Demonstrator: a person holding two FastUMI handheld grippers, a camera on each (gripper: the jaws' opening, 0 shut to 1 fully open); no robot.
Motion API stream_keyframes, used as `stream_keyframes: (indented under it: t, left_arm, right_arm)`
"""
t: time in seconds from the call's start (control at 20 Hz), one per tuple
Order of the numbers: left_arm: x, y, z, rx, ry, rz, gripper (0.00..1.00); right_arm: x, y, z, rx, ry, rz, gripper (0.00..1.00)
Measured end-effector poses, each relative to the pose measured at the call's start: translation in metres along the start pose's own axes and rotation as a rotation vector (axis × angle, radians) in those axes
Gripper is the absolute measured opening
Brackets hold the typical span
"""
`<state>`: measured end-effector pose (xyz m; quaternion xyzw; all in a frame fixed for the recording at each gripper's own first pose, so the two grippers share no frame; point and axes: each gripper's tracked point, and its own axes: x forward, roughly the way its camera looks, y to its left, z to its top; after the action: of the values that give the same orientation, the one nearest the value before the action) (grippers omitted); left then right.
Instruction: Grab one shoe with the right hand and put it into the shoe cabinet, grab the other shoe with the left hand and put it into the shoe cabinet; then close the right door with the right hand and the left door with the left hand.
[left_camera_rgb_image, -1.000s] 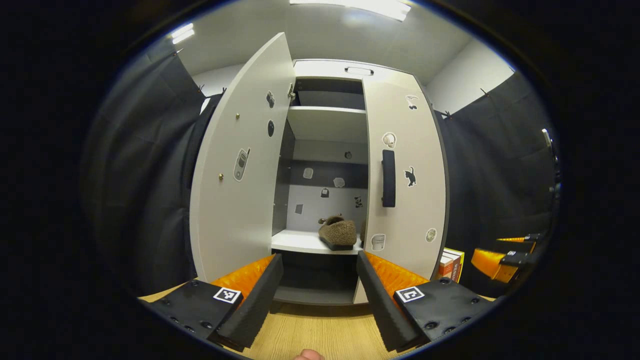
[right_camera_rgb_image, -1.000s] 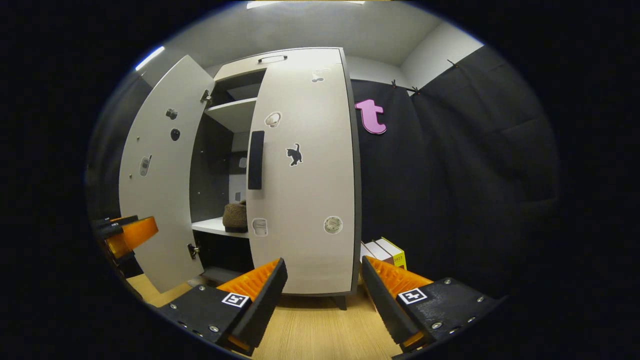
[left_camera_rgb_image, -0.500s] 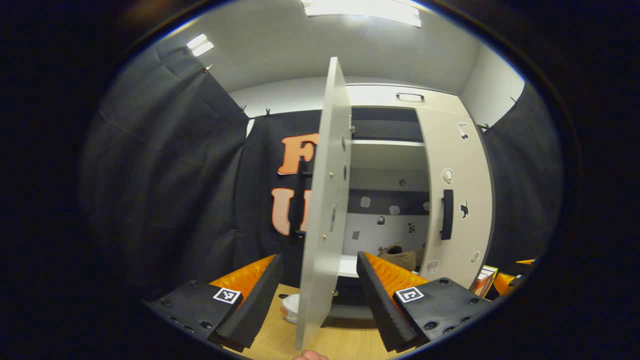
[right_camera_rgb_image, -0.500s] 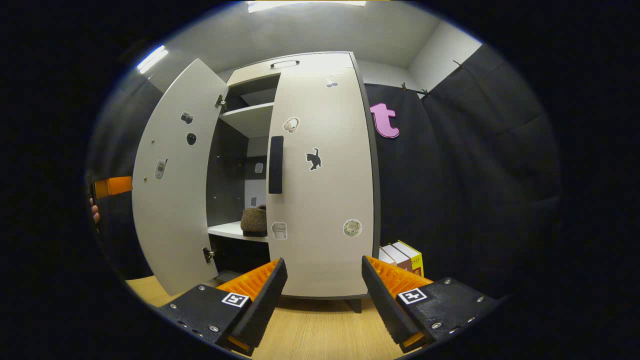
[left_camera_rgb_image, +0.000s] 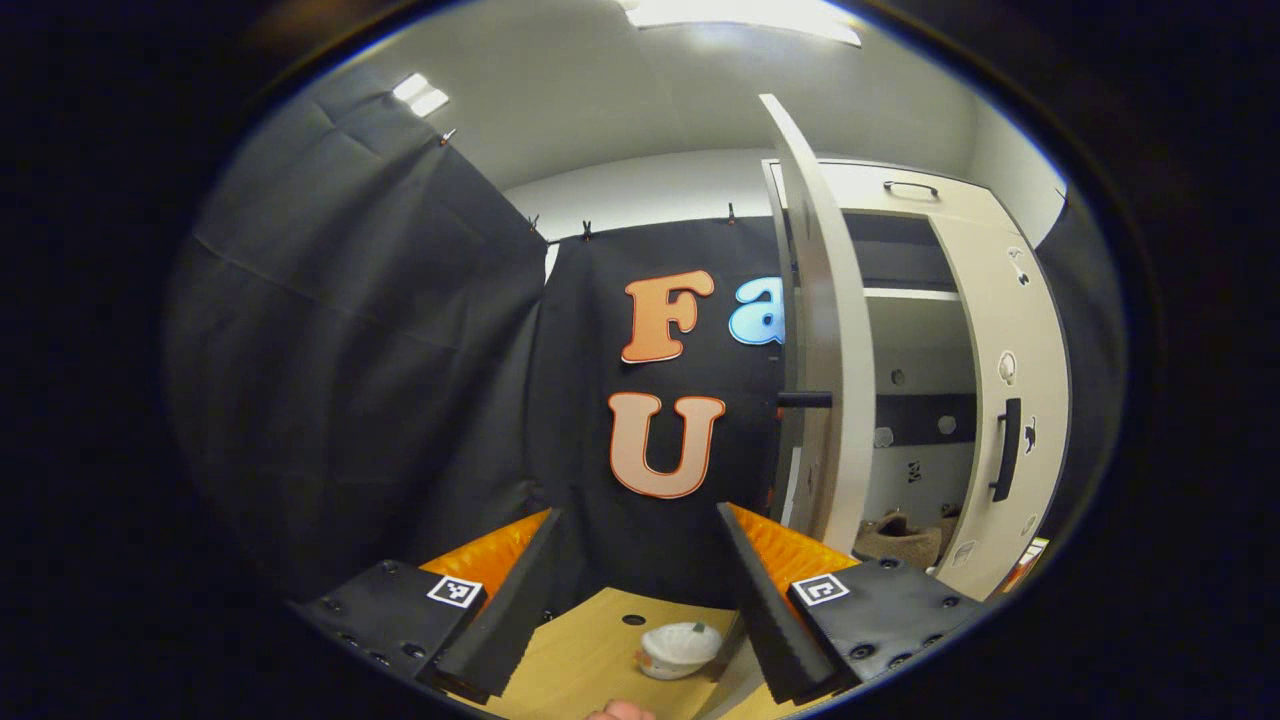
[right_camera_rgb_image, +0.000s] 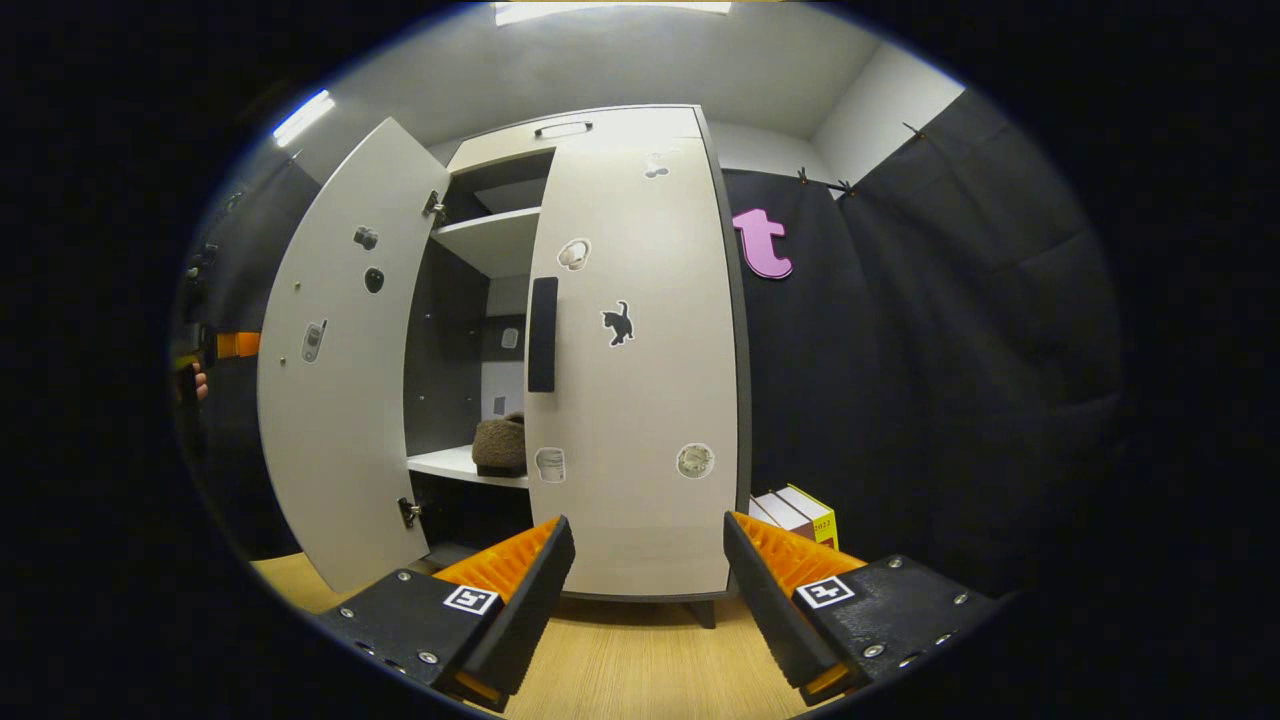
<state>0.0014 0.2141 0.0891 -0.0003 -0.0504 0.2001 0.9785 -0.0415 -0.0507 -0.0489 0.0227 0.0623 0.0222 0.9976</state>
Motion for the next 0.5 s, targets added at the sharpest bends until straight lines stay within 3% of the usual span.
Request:
stream_keyframes:
  t: [0.5]
  left_arm:
    - [0.018, -0.003, 0.000, 0.032, 0.024, -0.042, 0.96]
  right_arm:
    - [0.002, -0.011, 0.001, -0.011, 0.001, -0.029, 0.93]
